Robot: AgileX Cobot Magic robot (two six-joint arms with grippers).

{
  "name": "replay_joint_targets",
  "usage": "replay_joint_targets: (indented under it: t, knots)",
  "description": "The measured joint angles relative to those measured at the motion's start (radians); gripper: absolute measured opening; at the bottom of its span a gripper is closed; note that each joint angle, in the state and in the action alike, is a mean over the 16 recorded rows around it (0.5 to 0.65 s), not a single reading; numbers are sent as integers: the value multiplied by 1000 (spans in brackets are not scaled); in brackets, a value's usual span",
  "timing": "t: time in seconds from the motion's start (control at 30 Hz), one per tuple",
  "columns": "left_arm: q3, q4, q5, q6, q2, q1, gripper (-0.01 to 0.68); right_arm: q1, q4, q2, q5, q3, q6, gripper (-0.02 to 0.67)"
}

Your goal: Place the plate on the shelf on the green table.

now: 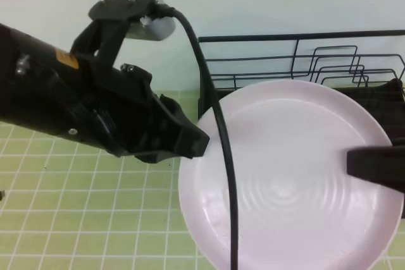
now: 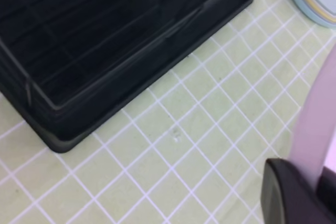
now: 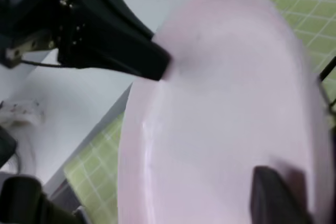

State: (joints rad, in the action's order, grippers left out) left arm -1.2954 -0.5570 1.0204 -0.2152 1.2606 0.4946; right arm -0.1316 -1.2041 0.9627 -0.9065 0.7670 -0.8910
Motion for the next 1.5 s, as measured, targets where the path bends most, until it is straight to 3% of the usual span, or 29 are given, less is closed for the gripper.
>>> replay_joint_targets:
  t: [0.13,0.3,0.53,0.67,0.83,1.3,1.5]
  knots:
    - [0,-7,0,-5,-1,10,37,0,9,0,16,0,-53,70]
    - [0,-23,0,0,-1,12,159,0,60,-1,43,0,-116,4]
    - [0,-49,4,18,-1,12,366,0,218,-1,114,6,-181,30]
    - [0,-53,6,28,-1,12,446,0,345,0,158,29,-209,25]
    - [0,-18,10,30,-1,12,412,0,500,10,210,105,-245,25]
    - [0,111,50,19,-1,12,49,0,860,231,257,502,-369,29]
    - [0,114,88,13,-1,12,4,0,893,358,292,584,-525,13]
